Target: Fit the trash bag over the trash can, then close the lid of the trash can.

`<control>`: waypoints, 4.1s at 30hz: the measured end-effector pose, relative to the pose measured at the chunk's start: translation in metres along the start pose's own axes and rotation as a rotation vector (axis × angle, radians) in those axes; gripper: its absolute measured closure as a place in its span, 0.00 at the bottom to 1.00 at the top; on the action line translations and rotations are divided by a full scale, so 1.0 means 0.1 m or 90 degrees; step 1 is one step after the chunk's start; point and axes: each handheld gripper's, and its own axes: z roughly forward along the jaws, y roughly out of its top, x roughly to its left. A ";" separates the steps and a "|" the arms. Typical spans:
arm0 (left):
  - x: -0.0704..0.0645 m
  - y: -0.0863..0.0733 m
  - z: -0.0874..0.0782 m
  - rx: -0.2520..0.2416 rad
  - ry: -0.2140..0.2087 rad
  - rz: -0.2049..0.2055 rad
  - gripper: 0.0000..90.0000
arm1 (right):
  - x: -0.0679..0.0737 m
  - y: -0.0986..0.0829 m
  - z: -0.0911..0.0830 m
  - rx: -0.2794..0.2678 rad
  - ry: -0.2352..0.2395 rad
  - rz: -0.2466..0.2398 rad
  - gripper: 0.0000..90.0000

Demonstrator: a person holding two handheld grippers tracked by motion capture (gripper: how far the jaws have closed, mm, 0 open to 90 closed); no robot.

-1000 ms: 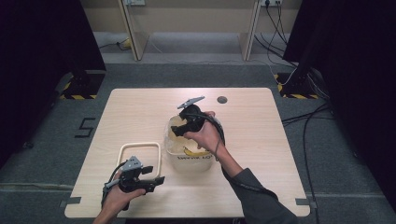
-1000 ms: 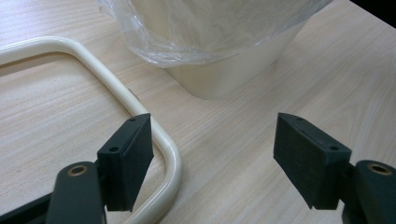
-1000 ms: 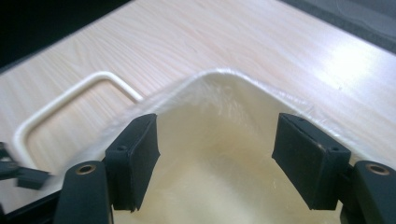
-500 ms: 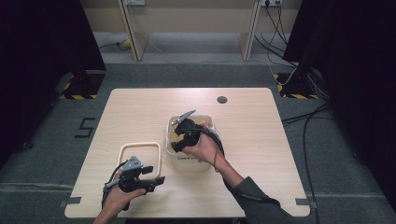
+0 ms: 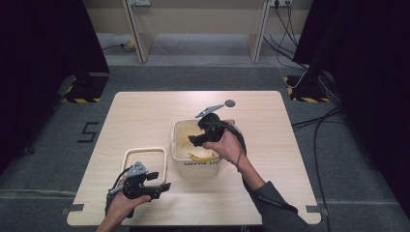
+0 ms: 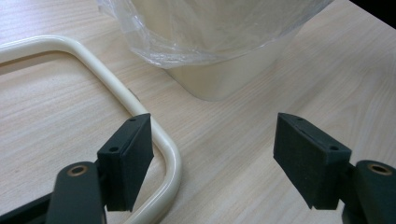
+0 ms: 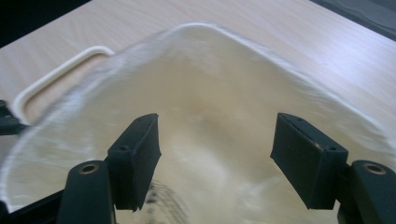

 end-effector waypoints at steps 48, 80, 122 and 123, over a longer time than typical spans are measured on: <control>0.61 -0.09 -0.39 -0.038 0.161 -0.045 0.31 | -0.78 -0.68 -0.59 -0.109 -0.076 0.115 0.34; 0.95 -0.18 -0.44 -0.009 0.240 -0.106 0.23 | -0.90 -2.02 -0.58 -0.099 -0.120 0.215 0.31; 1.22 0.05 -0.14 0.086 0.313 -0.047 0.89 | -0.67 -2.24 -0.66 -0.080 -0.109 0.203 0.33; 1.21 0.07 -0.14 0.095 0.318 -0.034 0.89 | -0.68 -2.24 -0.66 -0.080 -0.109 0.203 0.33</control>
